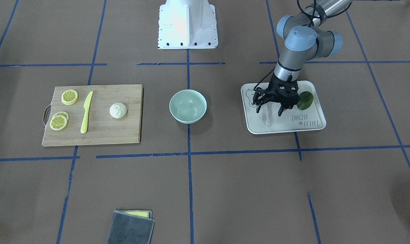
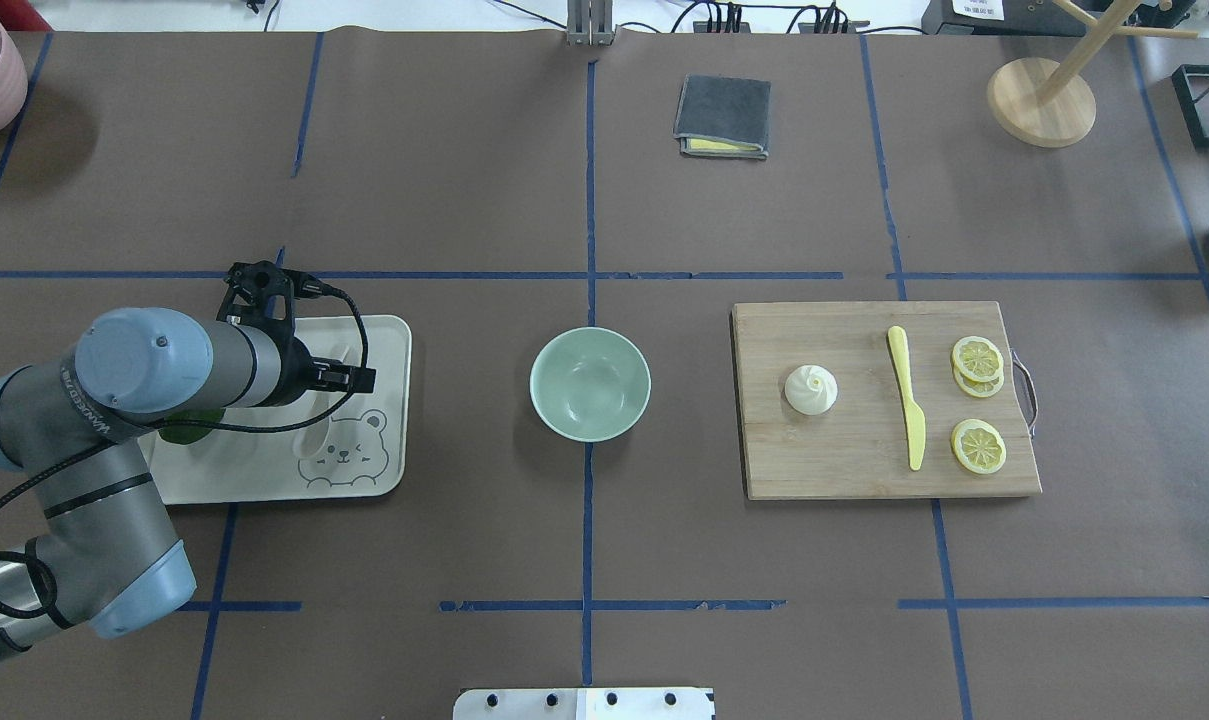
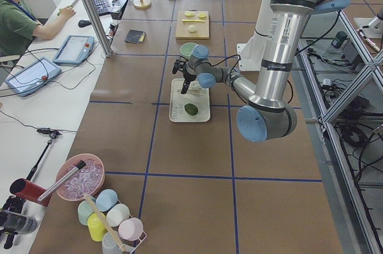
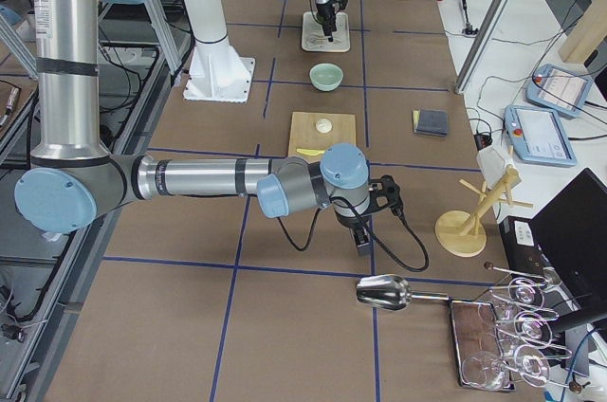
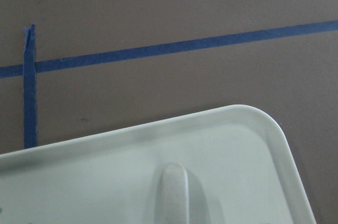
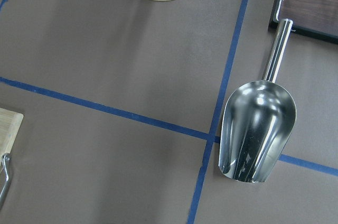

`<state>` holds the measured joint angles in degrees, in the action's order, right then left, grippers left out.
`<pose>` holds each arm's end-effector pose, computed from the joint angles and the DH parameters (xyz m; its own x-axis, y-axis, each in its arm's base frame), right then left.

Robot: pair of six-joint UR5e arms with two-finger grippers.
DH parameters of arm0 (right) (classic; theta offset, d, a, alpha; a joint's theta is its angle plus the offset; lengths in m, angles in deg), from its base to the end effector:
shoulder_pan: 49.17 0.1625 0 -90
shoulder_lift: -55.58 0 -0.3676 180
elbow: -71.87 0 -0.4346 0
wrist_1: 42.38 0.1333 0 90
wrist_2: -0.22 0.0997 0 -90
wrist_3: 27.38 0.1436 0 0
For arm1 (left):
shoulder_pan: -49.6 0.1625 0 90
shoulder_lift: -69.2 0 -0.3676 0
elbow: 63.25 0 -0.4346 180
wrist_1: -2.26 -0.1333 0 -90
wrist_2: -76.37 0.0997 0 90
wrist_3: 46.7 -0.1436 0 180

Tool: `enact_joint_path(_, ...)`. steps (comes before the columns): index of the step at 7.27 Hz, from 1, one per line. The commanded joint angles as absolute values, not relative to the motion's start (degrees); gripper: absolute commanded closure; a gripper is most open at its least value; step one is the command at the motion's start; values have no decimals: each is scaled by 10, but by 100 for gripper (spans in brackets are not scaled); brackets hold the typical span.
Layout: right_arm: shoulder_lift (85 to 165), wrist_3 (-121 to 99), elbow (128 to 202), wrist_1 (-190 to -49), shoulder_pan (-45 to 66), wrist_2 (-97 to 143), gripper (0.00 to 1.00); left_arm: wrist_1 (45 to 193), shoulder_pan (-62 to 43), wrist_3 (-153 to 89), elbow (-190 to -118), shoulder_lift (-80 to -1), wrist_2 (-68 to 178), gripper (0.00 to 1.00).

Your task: Put spoon and bun in bowl

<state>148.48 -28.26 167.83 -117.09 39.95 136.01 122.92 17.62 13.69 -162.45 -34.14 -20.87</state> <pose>0.0220 -0.5419 0.5701 0.6934 -0.2509 0.6754 0.0252 0.9453 0.3252 0.4988 -0.4473 0.3591 0.6591 0.1663 -0.7335 0.1313 0.9348 0.3300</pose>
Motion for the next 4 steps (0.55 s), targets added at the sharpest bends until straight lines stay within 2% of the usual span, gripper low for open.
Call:
enact_joint_path(1,1485,-283,1678,-1171,400,1360,0,1230,183,160,-1622,-342,-207,21)
enact_joint_path(2,1485,-283,1677,-1171,400,1360,0,1230,184,161,-1622,-342,-207,22)
enact_joint_path(3,1485,-283,1677,-1171,400,1360,0,1229,184,161,-1622,-340,-207,27)
enact_joint_path(4,1485,-283,1677,-1171,400,1361,0,1230,183,162,-1622,-338,-207,45)
